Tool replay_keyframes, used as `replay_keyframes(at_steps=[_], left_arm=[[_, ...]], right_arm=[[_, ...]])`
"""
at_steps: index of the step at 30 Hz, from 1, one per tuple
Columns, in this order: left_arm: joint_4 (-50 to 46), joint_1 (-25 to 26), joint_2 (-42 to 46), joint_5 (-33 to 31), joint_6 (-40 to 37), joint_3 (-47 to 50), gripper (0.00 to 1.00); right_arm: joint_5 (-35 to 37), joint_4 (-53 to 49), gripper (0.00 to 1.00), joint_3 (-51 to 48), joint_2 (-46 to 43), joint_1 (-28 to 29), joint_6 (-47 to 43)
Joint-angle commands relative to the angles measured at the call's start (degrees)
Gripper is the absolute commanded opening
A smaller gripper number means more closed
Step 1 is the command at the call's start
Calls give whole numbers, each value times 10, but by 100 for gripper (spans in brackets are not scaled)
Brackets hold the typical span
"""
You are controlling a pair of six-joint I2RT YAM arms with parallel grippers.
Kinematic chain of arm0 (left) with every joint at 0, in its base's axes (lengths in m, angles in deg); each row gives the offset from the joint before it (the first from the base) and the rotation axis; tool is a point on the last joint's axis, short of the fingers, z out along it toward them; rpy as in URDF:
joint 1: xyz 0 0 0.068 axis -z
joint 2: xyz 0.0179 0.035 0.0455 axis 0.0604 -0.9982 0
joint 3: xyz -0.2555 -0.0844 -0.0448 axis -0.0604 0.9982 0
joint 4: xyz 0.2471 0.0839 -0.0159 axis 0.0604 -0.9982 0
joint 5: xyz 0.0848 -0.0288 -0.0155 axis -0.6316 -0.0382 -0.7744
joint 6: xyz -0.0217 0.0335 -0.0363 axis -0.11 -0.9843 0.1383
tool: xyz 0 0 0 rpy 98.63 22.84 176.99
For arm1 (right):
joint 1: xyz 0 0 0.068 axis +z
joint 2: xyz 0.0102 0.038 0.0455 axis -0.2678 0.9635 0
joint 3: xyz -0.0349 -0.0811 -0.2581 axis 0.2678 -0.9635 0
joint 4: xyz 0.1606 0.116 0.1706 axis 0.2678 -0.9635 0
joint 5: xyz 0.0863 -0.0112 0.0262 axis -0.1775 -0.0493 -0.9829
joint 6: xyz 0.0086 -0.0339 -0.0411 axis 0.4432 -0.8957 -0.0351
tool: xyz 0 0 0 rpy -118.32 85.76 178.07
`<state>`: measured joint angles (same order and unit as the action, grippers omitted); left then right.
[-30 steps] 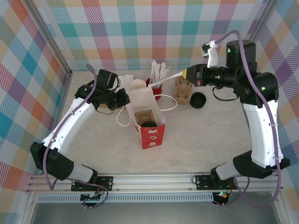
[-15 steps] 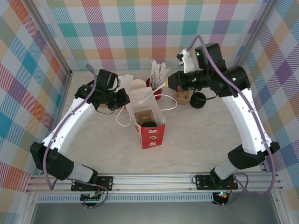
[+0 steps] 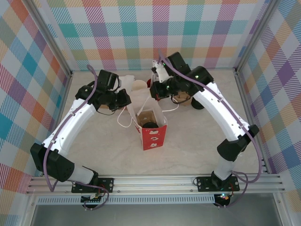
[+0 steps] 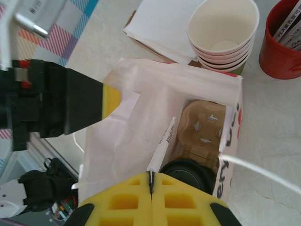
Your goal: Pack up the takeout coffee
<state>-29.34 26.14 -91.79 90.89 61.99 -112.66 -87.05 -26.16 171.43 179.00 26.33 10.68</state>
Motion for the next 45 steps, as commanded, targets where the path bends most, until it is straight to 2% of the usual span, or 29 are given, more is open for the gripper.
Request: replay_keyframes(at_steps=[1, 22, 31, 41, 45], left_arm=[[15, -6, 2, 14, 7, 7, 10], [18, -6, -1, 19, 8, 9, 10], [21, -6, 0, 17, 5, 14, 10], [26, -7, -6, 19, 4, 13, 13], [25, -7, -5, 18, 4, 14, 17]], right_arm=[[21, 9, 2, 3, 18, 12, -15], [22, 14, 6, -10, 97, 29, -26], [28, -9, 25, 36, 92, 29, -34], [44, -42, 71, 79, 78, 29, -49], [47, -49, 81, 83, 67, 29, -51]])
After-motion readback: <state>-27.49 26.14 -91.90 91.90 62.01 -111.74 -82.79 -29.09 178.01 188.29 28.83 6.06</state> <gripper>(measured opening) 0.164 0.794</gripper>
